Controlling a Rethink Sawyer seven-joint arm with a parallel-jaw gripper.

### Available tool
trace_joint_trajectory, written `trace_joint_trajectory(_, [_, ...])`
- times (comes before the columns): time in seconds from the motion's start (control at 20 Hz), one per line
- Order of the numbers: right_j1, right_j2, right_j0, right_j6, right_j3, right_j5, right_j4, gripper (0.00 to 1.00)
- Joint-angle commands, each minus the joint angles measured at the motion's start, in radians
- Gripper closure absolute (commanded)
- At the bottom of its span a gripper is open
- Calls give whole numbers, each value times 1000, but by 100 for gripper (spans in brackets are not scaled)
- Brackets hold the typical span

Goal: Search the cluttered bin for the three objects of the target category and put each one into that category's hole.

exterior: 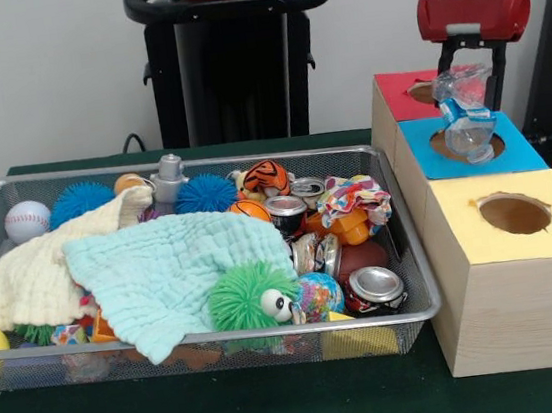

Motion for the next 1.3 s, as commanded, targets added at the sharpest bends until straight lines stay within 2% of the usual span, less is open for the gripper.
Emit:
trace_joint_trajectory(0.05, [54, 131, -37, 101, 32, 204, -5, 100])
trace_joint_trajectory(0.1, [50, 142, -47, 88, 31, 221, -11, 100])
trace_joint_trajectory(0.15, [51, 144, -51, 77, 26, 232, -19, 0])
trace_joint_trajectory(0.3, [38, 179, -83, 55, 36, 242, -30, 0])
trace_joint_trajectory(0.45, [38, 175, -83, 49, 32, 250, -39, 0])
trace_joint_trajectory(0.6, [42, 163, -76, 57, 25, 259, -38, 0])
trace_joint_trajectory(0.75, [64, 107, -30, 91, 0, 262, -25, 0])
trace_joint_trajectory(0.95, [66, 105, -29, 109, 1, 257, -14, 0])
trace_joint_trajectory(1.3, [5, 116, -56, 86, 10, 284, -25, 0])
